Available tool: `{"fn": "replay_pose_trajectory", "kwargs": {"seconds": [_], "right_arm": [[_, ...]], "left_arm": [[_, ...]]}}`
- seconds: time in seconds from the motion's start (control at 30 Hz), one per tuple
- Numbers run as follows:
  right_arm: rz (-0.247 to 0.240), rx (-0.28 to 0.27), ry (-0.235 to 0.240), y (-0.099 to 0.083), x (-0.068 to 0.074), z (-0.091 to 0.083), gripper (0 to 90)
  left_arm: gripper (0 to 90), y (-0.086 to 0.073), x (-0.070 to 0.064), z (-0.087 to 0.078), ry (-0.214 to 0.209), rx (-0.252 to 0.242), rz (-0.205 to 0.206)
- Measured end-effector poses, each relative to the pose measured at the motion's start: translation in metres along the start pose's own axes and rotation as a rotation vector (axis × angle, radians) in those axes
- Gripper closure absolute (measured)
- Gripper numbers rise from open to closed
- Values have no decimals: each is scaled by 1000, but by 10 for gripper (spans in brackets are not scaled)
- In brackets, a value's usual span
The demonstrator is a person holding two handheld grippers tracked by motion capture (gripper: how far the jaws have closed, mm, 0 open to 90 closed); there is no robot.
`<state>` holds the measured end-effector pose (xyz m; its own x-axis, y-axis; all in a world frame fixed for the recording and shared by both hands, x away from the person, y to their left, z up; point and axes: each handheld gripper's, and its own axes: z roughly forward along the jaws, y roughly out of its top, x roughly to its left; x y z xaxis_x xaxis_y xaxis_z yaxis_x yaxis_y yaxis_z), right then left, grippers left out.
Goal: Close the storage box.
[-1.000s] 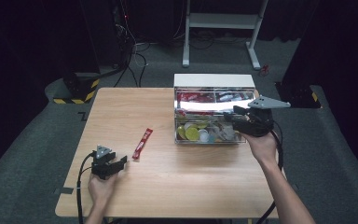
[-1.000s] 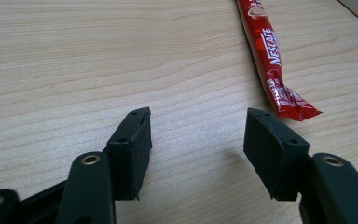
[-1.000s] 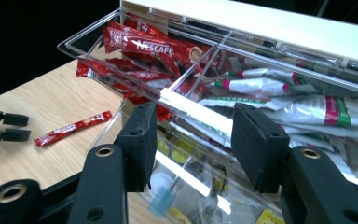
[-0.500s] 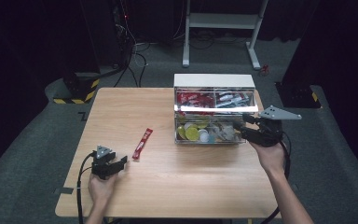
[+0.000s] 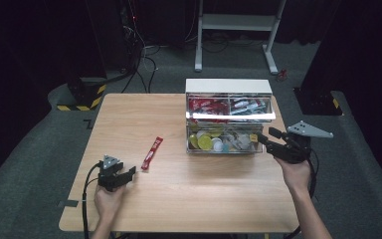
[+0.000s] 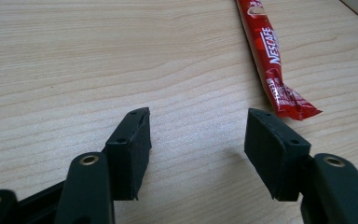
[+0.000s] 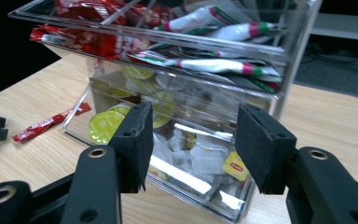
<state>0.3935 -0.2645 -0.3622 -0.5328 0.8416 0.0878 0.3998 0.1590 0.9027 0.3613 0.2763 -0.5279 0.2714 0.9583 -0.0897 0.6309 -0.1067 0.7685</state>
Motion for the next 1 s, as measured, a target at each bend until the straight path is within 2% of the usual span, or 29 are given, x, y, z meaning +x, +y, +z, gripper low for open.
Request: {"fn": "replay_pose_trajectory", "kwargs": {"seconds": [0.2,0.4,0.63,1.0], "right_arm": [[35,12,-11,-14,-8,0,468],[46,18,-28,-28,-13,2,467],[84,45,-44,-52,-23,9,470],[116,84,-79,-90,-27,21,472]], "left_arm": [[410,0,0,0,-3,1,-2],[407,0,0,0,-3,1,0],[406,0,0,0,4,4,9],[406,0,-1,0,10,1,10]]}}
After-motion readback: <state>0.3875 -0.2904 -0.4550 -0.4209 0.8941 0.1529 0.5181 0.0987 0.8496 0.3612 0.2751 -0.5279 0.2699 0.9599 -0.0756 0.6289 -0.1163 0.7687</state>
